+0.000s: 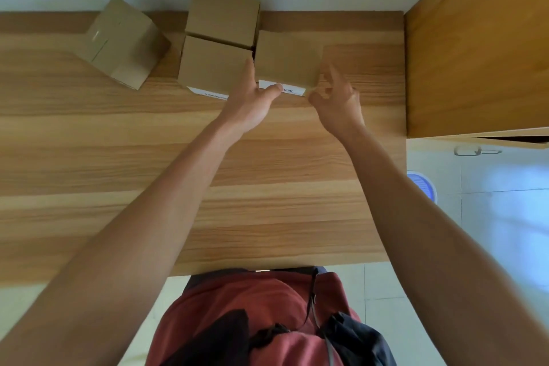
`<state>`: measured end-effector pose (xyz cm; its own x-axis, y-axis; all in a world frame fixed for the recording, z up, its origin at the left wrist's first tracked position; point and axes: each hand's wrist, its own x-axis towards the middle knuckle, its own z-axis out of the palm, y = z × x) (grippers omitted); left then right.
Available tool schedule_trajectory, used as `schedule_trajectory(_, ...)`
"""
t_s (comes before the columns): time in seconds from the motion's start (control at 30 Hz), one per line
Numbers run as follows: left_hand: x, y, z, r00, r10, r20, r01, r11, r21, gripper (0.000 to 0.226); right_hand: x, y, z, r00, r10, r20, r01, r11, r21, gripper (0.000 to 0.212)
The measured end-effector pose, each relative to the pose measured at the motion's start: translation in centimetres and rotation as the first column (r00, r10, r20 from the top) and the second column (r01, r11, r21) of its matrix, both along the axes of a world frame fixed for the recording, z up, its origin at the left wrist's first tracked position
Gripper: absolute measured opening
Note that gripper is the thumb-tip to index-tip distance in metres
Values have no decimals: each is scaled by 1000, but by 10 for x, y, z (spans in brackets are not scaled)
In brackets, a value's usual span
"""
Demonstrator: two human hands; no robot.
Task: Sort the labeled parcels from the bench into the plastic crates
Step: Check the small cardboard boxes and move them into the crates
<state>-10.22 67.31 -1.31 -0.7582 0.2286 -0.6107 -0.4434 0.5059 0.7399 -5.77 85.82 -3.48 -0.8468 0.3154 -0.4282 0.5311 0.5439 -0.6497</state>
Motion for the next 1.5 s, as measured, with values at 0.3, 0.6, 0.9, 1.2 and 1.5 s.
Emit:
schedule_trajectory(0.3, 4, 13, 4, 1000, 16, 18, -16, 1000, 5, 85, -7, 12, -21, 994, -107, -27, 106, 994, -34, 68)
schedule_trajectory(0.6, 22, 24, 13, 992, 87, -96, -83, 995, 51, 56, 17, 26, 1, 971, -201, -130, 193, 979, -66, 62)
schedule_trajectory(0.9, 52, 21, 54, 933, 253, -255, -220, 964, 150, 47, 55, 21, 57, 877, -349, -330, 297, 934, -199, 21)
schedule_trajectory(1.2, 85, 9, 86, 890, 324, -321, -238, 930, 279, 54, 81, 11, 97, 797, -436, -418, 363, 899, -246, 29)
schedule_trajectory(1.5, 97, -7, 109, 874, 285, -394, -143, 925, 351, 70, 88, -7, 121, 819, -310, -482, 214, 946, -244, 41)
